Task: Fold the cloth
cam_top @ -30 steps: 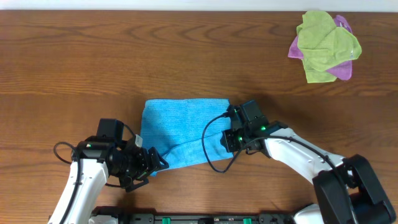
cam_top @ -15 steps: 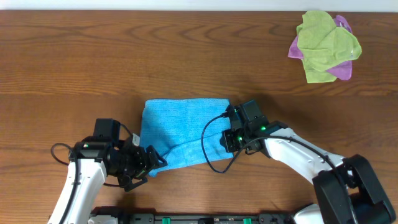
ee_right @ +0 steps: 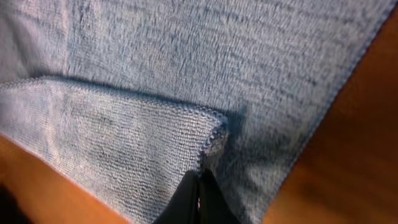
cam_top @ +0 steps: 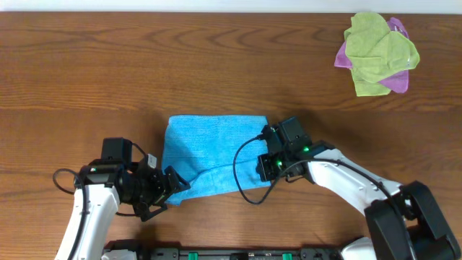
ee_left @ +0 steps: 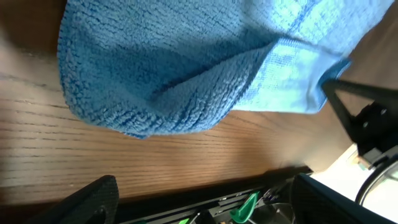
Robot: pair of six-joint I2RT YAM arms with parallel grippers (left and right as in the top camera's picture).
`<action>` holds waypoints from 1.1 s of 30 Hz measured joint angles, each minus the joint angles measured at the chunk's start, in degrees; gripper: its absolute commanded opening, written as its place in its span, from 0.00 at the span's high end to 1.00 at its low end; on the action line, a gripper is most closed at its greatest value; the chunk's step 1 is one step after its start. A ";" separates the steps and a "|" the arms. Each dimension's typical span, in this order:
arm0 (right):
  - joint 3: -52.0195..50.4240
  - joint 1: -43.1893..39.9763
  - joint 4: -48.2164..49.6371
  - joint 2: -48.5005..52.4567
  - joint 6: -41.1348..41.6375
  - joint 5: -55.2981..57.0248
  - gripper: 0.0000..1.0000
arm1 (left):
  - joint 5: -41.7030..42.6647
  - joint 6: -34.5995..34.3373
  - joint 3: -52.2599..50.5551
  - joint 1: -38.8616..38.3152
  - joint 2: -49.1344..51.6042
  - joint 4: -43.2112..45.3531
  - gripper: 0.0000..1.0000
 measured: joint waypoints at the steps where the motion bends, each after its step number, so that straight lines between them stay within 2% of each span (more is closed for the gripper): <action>1: -0.04 0.00 -1.09 -0.79 -0.04 -0.22 0.99 | 0.04 0.13 0.00 0.28 0.00 0.04 0.10; 12: -0.20 0.00 -11.37 -12.48 -2.08 -1.05 0.99 | 0.07 1.22 0.09 2.69 0.00 1.07 0.07; 18: -0.24 0.90 -16.61 -13.53 -4.44 -2.29 0.99 | 0.07 1.22 0.11 2.67 0.00 2.23 0.07; 25: -0.24 7.43 -20.37 -13.55 -5.40 -3.17 0.98 | 0.07 1.22 0.11 2.69 0.00 3.08 0.07; 30: -0.24 11.41 -23.19 -13.55 -5.60 -2.82 0.75 | 0.07 1.20 0.17 2.69 0.00 3.91 0.06; 33: -0.24 12.39 -23.65 -13.55 -5.44 -2.56 0.69 | 0.07 1.20 0.46 2.69 0.00 3.96 0.06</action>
